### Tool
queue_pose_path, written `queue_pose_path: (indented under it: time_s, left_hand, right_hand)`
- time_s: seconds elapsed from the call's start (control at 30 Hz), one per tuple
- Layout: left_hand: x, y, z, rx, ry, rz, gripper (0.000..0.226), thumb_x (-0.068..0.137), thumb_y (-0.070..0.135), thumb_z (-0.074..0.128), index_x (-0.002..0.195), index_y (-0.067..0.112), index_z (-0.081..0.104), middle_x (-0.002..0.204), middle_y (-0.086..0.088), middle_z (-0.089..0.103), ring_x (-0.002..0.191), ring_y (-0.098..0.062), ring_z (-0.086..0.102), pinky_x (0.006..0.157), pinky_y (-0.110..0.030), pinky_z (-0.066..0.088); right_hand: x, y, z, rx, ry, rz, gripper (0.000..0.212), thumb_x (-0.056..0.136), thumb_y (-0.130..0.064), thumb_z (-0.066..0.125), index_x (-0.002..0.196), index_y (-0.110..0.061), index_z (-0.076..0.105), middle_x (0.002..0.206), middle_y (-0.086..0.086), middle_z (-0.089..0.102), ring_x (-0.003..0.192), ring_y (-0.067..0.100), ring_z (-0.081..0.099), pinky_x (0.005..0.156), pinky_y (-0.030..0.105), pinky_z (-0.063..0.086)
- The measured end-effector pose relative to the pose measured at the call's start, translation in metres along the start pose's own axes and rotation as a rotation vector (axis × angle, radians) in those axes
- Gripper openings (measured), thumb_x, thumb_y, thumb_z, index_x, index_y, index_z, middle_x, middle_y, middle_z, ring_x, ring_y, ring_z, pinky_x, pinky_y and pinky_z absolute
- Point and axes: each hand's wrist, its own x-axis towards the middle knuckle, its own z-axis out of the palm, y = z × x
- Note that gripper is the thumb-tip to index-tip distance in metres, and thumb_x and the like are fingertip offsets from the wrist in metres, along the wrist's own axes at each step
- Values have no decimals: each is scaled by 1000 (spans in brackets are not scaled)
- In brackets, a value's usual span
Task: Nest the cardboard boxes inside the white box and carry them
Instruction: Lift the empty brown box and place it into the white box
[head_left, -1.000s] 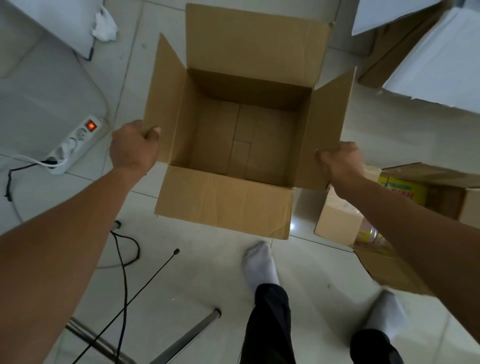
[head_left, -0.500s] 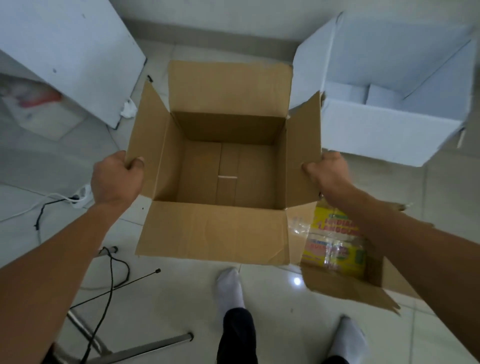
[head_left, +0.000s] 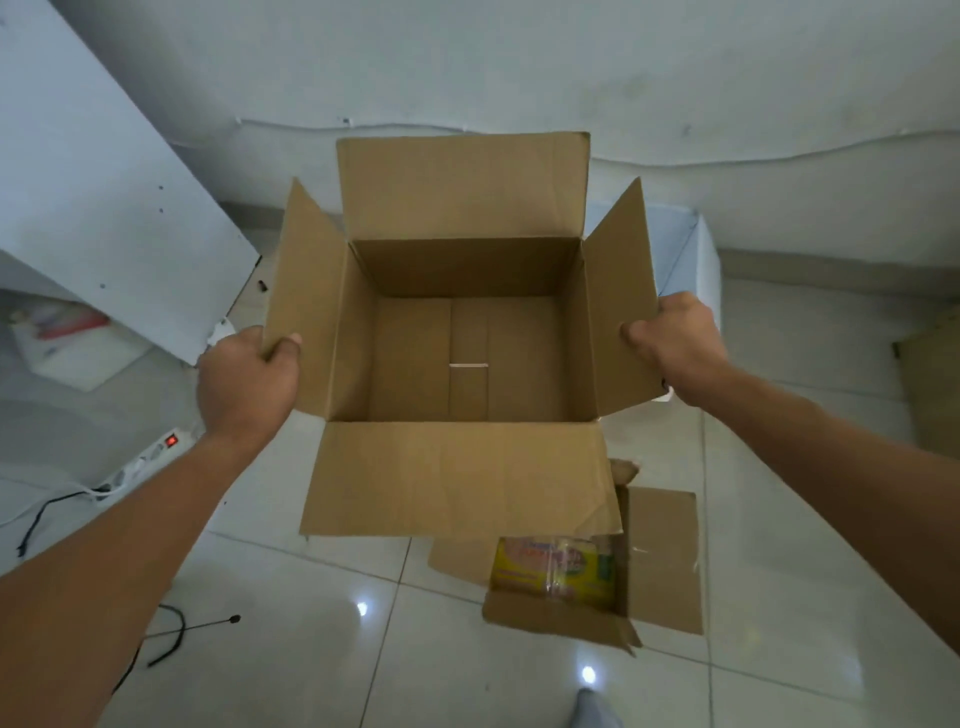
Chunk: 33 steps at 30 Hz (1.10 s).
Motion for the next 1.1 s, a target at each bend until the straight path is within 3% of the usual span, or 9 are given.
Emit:
queue_pose_path:
  time_s: [0.13, 0.27, 0.37, 0.47, 0.53, 0.63, 0.8, 0.97, 1.1]
  left_hand:
    - [-1, 52, 16, -51, 26, -15, 37, 86, 30, 57, 66, 1, 52, 65, -15, 56, 64, -32, 54, 59, -36, 43]
    - [16, 104, 42, -143, 14, 5, 34, 86, 33, 57, 71, 3, 60, 69, -13, 60, 64, -30, 57, 62, -35, 47]
    - [39, 136, 69, -161, 7, 29, 34, 85, 32, 57, 66, 4, 56, 62, -8, 56, 59, -27, 53, 58, -29, 40]
    - [63, 166, 107, -172, -18, 27, 40, 85, 31, 58, 54, 13, 39, 53, 1, 44, 49, -17, 42, 52, -27, 32]
    - [79, 181, 135, -156, -28, 19, 38, 86, 32, 58, 57, 11, 43, 54, 1, 45, 49, -16, 42, 48, -26, 31]
    - [98, 193, 177, -168, -29, 7, 34, 85, 33, 59, 74, 1, 58, 67, -7, 58, 59, -23, 53, 56, -28, 43]
    - [124, 195, 239, -207, -66, -50, 33, 86, 31, 59, 68, 3, 53, 66, -9, 56, 60, -23, 52, 58, -31, 42]
    - [140, 190, 296, -167, -160, -15, 29, 88, 29, 58, 77, 3, 63, 72, -9, 61, 64, -24, 56, 60, -28, 40]
    - [150, 182, 331, -137, -222, -26, 23, 89, 29, 56, 73, 11, 58, 65, -2, 57, 60, -20, 53, 59, -26, 37]
  right_hand:
    - [17, -2, -54, 8, 84, -24, 12, 78, -15, 61, 72, -11, 53, 66, 0, 54, 60, 19, 57, 54, 26, 50]
    - [50, -3, -102, 28, 171, -33, 10, 77, -15, 62, 73, -9, 55, 71, 5, 60, 59, 20, 60, 43, 24, 49]
    - [86, -1, -124, 32, 220, -47, 9, 75, -15, 62, 74, -8, 56, 79, 13, 62, 68, 32, 64, 51, 36, 55]
    - [126, 9, -132, 22, 238, -15, 11, 76, -18, 62, 74, -11, 54, 80, 10, 61, 72, 31, 64, 59, 41, 58]
    - [155, 16, -134, 13, 250, -10, 10, 76, -19, 61, 75, -11, 55, 79, 9, 60, 72, 29, 63, 63, 41, 57]
    - [193, 28, -129, 14, 248, -9, 9, 77, -19, 60, 76, -11, 56, 76, 6, 59, 67, 25, 61, 57, 33, 53]
    - [244, 52, -106, -1, 248, 24, 10, 80, -18, 61, 81, -10, 55, 84, 9, 60, 73, 28, 63, 67, 43, 58]
    - [282, 79, -83, 9, 227, 80, 10, 84, -16, 62, 84, -9, 55, 88, 12, 62, 76, 27, 63, 69, 39, 57]
    - [308, 91, -61, 15, 232, 101, 7, 82, -15, 61, 84, -10, 57, 86, 10, 60, 72, 24, 60, 66, 33, 54]
